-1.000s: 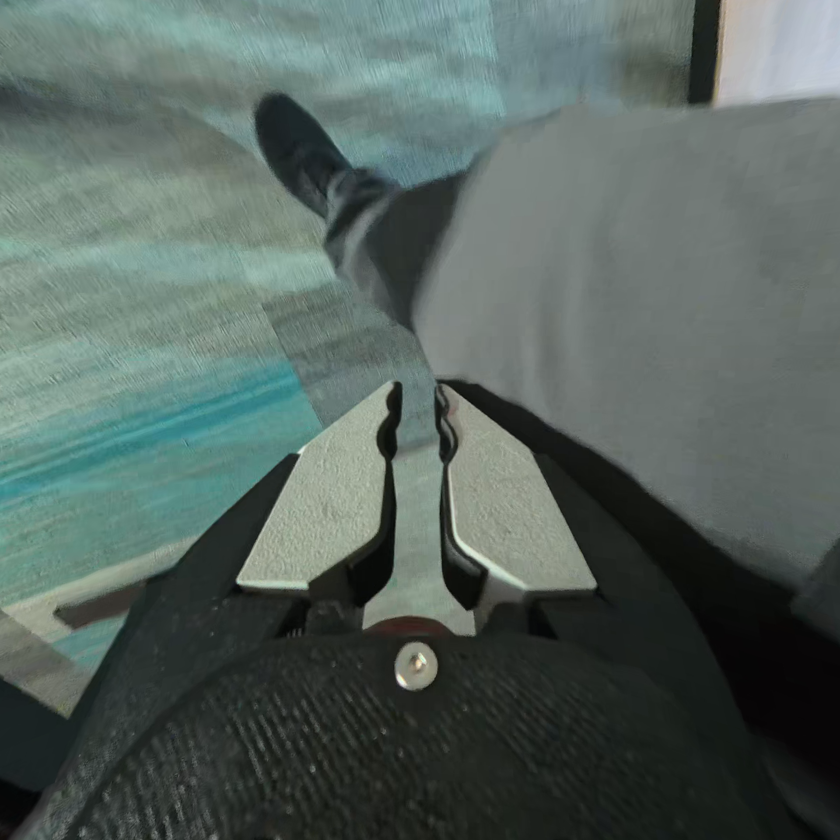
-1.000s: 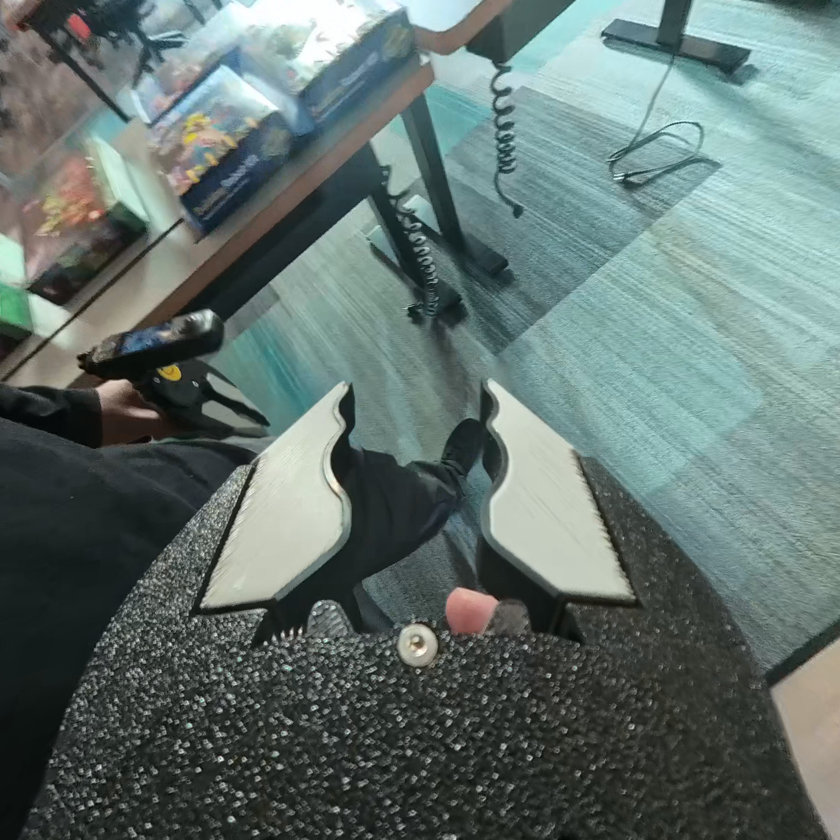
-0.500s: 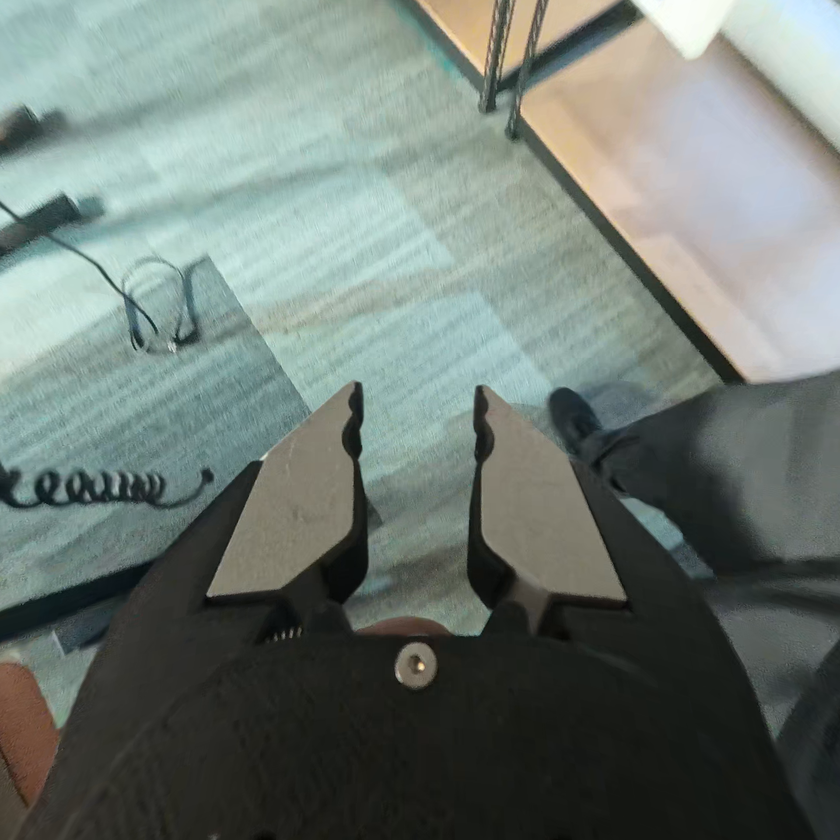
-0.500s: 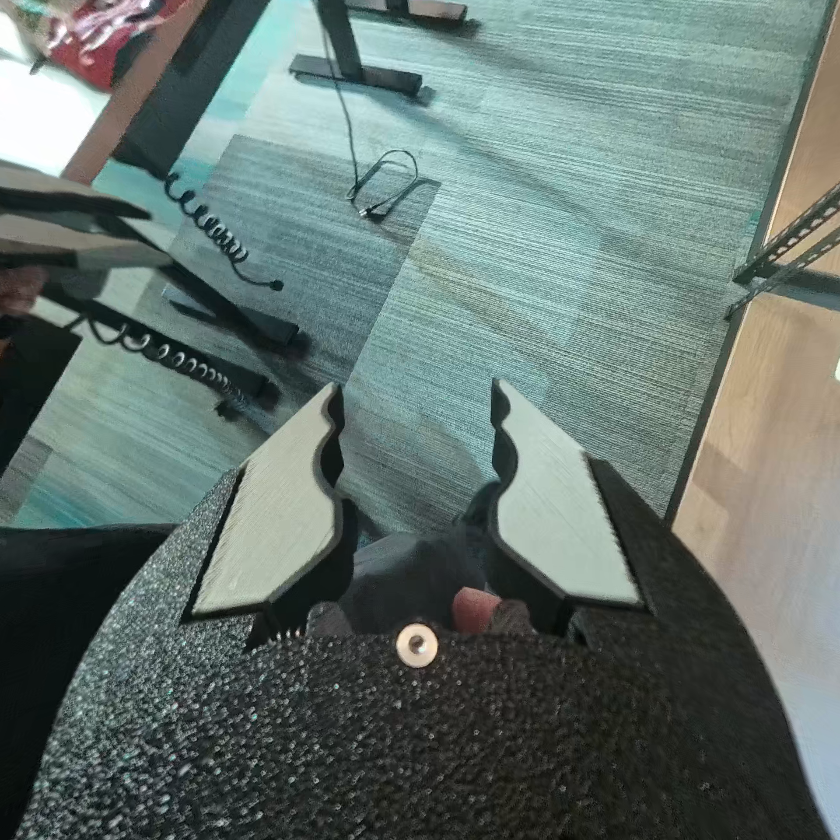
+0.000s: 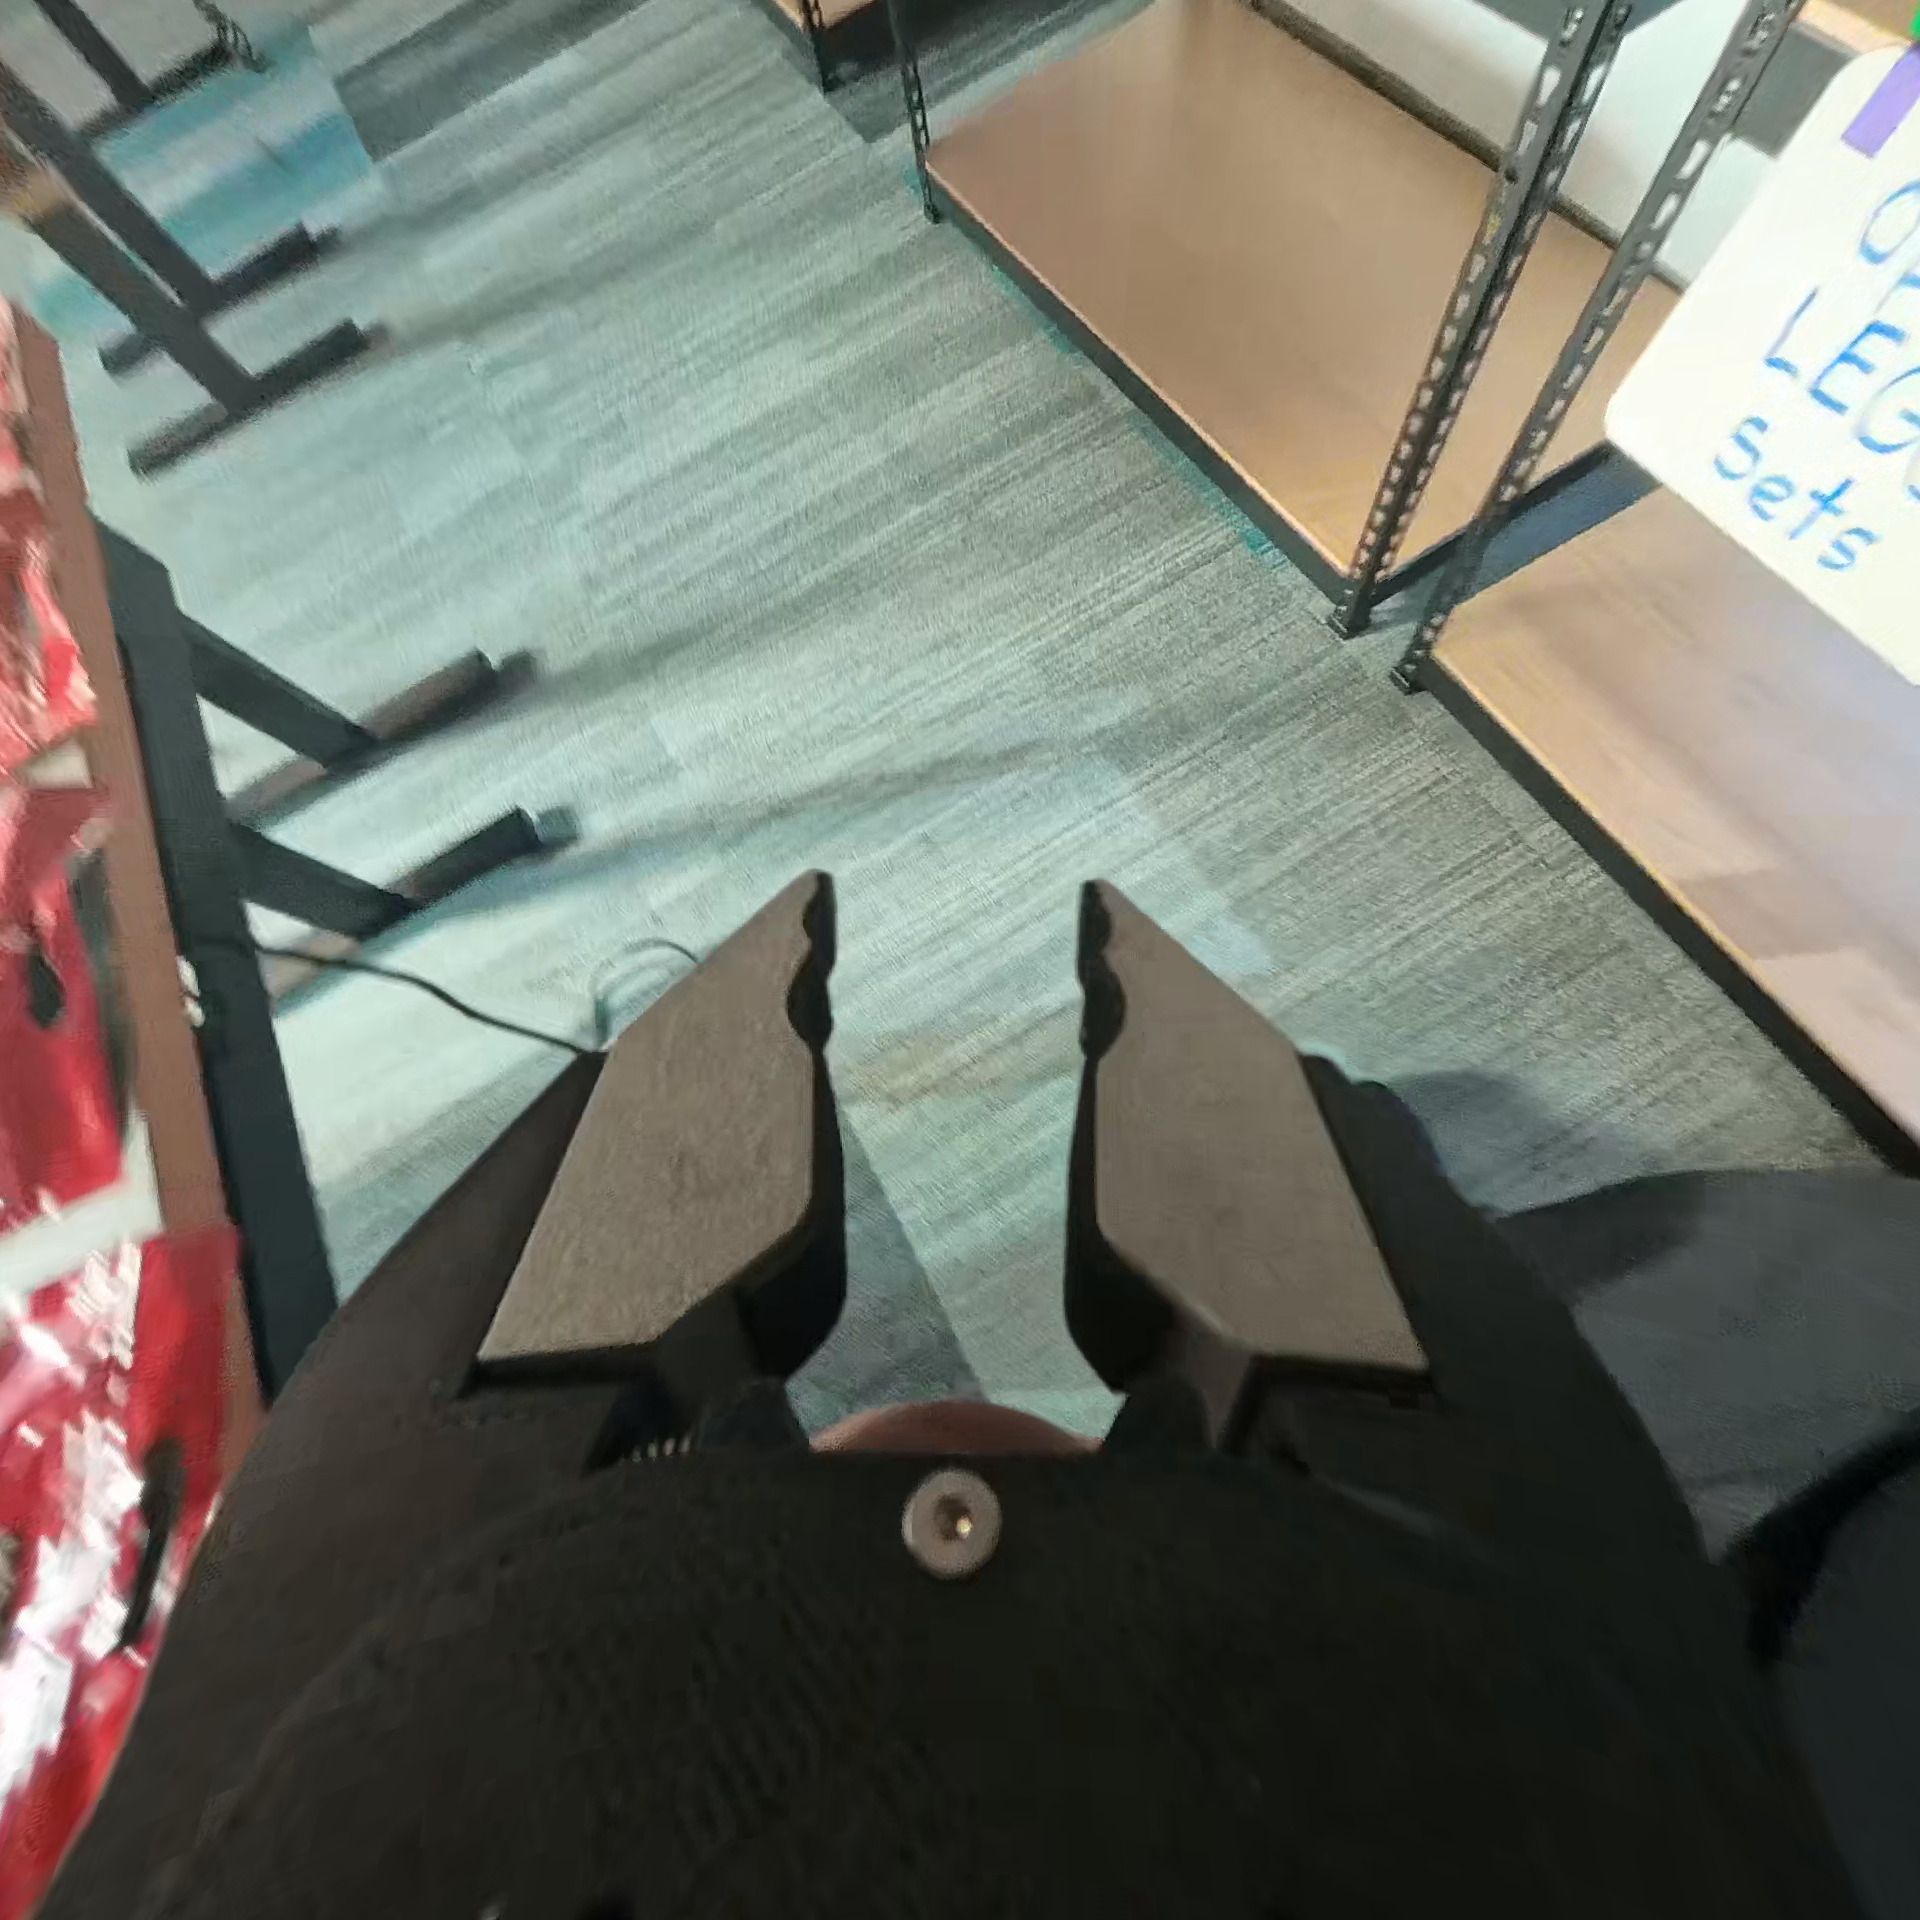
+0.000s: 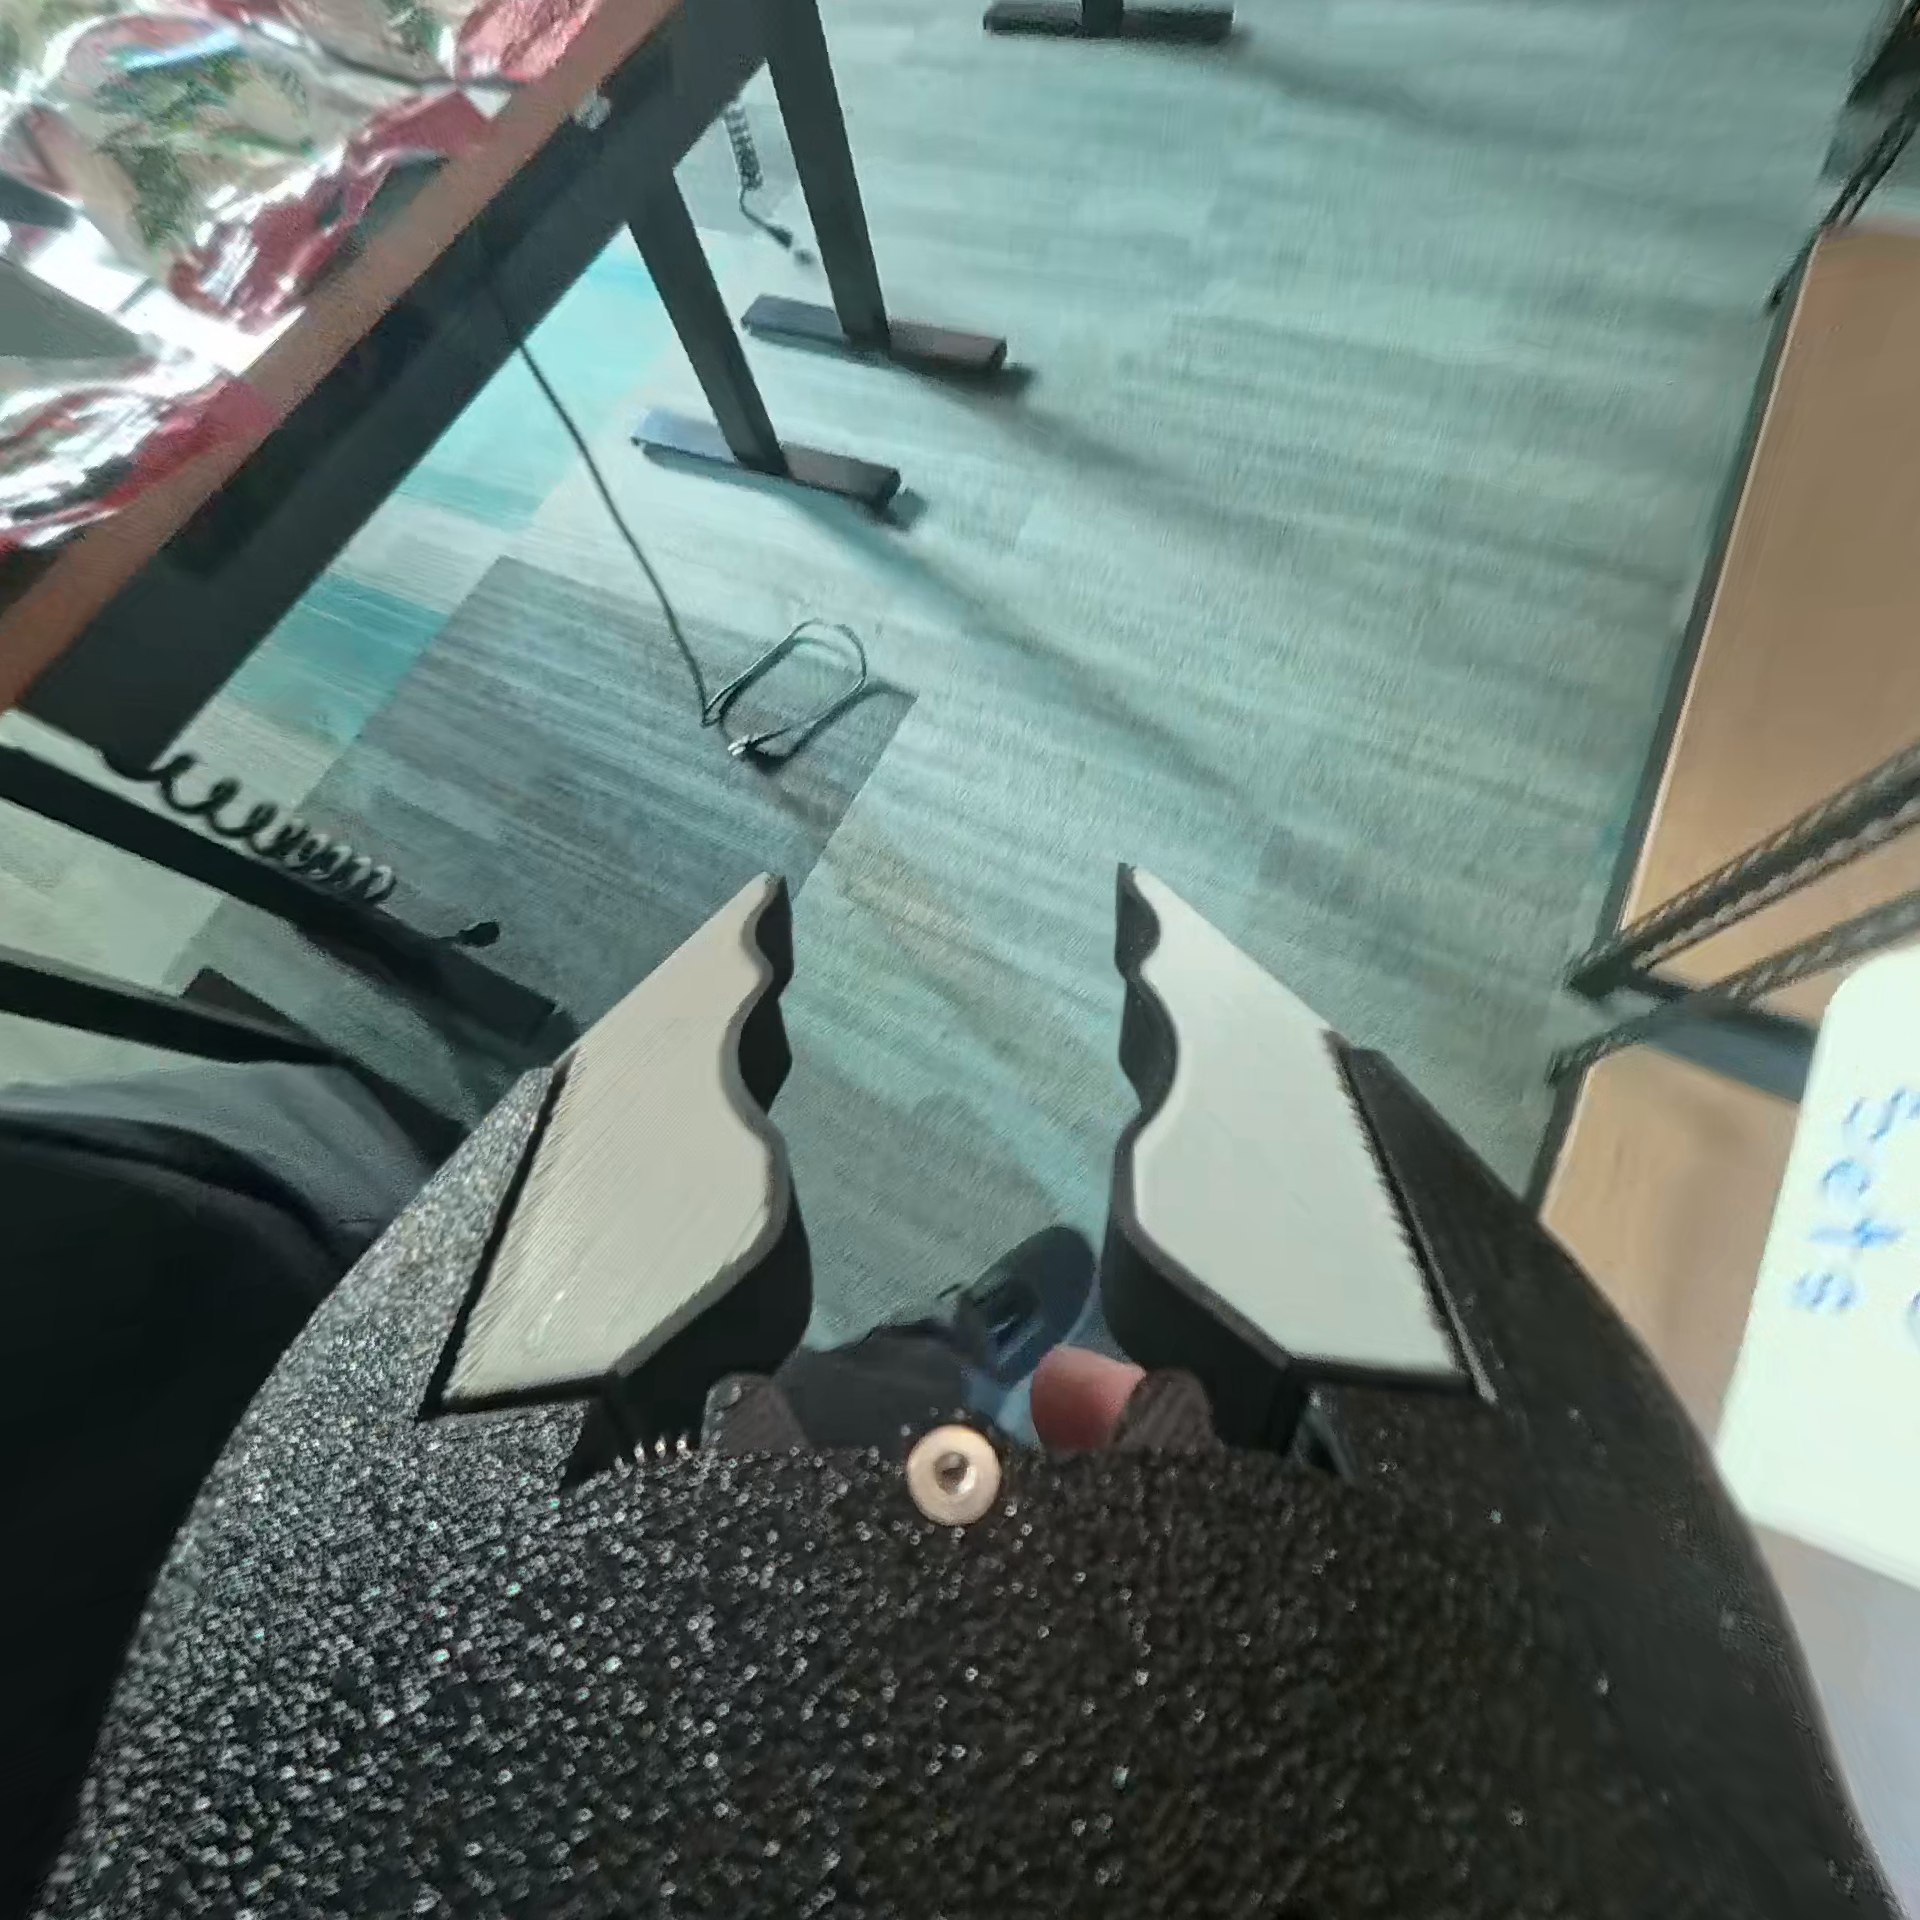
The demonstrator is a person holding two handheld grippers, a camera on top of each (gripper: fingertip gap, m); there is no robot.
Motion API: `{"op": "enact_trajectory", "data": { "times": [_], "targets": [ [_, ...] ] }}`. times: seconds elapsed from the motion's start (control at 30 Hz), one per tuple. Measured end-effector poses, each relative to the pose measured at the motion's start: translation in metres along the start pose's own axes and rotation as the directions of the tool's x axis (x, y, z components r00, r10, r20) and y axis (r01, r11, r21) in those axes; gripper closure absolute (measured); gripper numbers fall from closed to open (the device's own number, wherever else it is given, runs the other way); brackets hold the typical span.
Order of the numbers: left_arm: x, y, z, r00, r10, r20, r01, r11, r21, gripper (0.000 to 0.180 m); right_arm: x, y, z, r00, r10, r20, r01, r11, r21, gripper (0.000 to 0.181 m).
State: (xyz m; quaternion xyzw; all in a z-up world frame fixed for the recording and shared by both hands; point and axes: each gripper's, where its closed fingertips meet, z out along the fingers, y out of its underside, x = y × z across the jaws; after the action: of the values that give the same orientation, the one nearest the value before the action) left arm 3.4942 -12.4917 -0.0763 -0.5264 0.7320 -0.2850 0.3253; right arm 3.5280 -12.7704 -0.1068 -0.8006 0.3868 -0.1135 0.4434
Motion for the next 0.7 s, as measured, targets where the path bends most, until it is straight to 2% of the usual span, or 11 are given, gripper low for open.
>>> {"op": "enact_trajectory", "data": {
  "times": [0.17, 0.3, 0.47, 0.57, 0.7],
  "targets": [
    [-0.017, -0.046, 0.070, 0.999, 0.035, -0.009, -0.035, 0.998, -0.044, 0.137, 0.059, -0.071, 0.043, 0.999, -0.038, -0.036, 0.039, 0.999, 0.037, 0.119],
    [-0.025, -0.071, 0.126, 0.993, 0.104, -0.051, -0.105, 0.994, -0.009, 0.154, 0.083, -0.103, 0.080, 0.996, -0.046, -0.075, 0.048, 0.999, 0.023, 0.119],
    [-0.052, -0.100, 0.197, 0.983, 0.121, -0.134, -0.117, 0.992, 0.039, 0.141, 0.095, -0.120, 0.144, 0.992, 0.048, -0.118, -0.055, 0.997, -0.051, 0.119],
    [-0.077, -0.126, 0.241, 0.968, 0.142, -0.206, -0.126, 0.988, 0.090, 0.130, 0.104, -0.137, 0.180, 0.975, 0.101, -0.198, -0.121, 0.989, -0.090, 0.119],
    [-0.104, -0.165, 0.280, 0.908, 0.195, -0.370, -0.157, 0.979, 0.131, 0.098, 0.124, -0.183, 0.215, 0.947, 0.134, -0.293, -0.171, 0.980, -0.104, 0.113]
  ]
}}
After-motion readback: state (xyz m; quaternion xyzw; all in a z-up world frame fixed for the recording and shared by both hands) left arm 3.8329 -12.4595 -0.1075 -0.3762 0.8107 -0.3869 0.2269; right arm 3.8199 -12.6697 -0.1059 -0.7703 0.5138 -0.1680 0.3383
